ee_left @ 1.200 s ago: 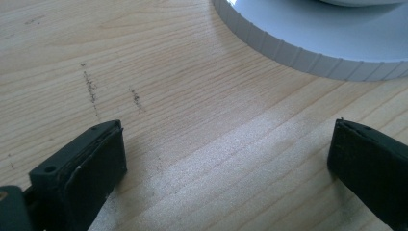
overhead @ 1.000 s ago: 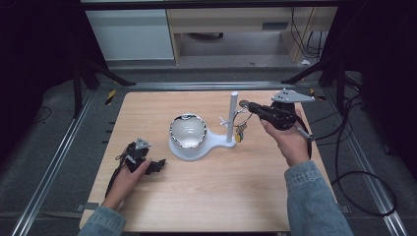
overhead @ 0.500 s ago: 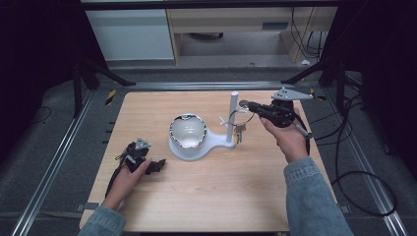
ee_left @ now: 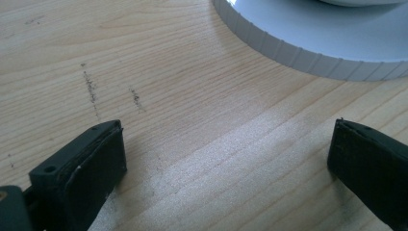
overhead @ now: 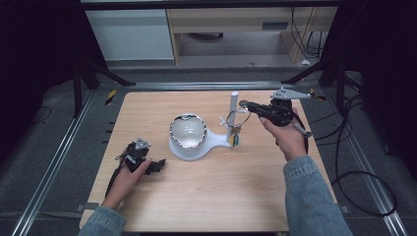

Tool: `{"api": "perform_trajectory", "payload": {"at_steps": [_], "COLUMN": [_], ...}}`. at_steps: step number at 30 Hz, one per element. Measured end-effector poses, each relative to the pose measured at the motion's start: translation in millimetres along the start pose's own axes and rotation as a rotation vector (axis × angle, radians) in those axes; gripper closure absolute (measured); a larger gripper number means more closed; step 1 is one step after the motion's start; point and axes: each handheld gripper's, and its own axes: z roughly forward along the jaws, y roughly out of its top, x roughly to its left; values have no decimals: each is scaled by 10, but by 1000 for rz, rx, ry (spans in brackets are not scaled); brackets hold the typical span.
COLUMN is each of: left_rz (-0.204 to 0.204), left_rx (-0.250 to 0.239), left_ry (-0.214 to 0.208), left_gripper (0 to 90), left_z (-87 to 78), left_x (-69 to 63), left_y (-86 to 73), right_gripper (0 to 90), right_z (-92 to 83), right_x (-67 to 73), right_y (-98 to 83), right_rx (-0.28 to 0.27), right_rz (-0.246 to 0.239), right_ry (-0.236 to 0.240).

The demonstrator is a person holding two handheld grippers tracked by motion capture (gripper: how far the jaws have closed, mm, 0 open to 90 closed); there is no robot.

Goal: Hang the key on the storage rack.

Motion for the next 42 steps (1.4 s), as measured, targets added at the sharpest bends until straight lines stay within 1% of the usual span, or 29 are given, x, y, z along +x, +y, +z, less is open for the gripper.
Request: {"api": "perform_trajectory", "payload": {"at_steps": [17, 20, 22, 26, 31, 35, 37, 42], "left_rz": [0, 0, 0, 0, 1, 1, 1, 2], "left_rx": [0, 0, 0, 0, 0, 0, 0, 0], "left_ry": [0, 0, 0, 0, 0, -1, -1, 0], "left_gripper": [0, 0, 0, 0, 0, 0, 0, 0], "left_z": [0, 0, 0, 0, 0, 0, 0, 0], "left_x": [0, 0, 0, 0, 1, 1, 1, 1], "left_y": [0, 0, 0, 0, 0, 0, 0, 0], "right_gripper": [885, 871, 822, 765, 694, 619, 580, 477], "right_z": [73, 87, 89, 81, 45, -5, -33, -105], "right_x": [-115, -123, -126, -133, -150, -169, -178, -201], "right_y": [-62, -67, -66, -63, -57, -48, -43, -37], "right_rx": [28, 28, 23, 16, 3, -12, -18, -26], "right_rz": [22, 29, 33, 38, 34, 30, 24, 18], "right_ry": [5, 8, 0, -11, -38, -80, -111, -161]}}
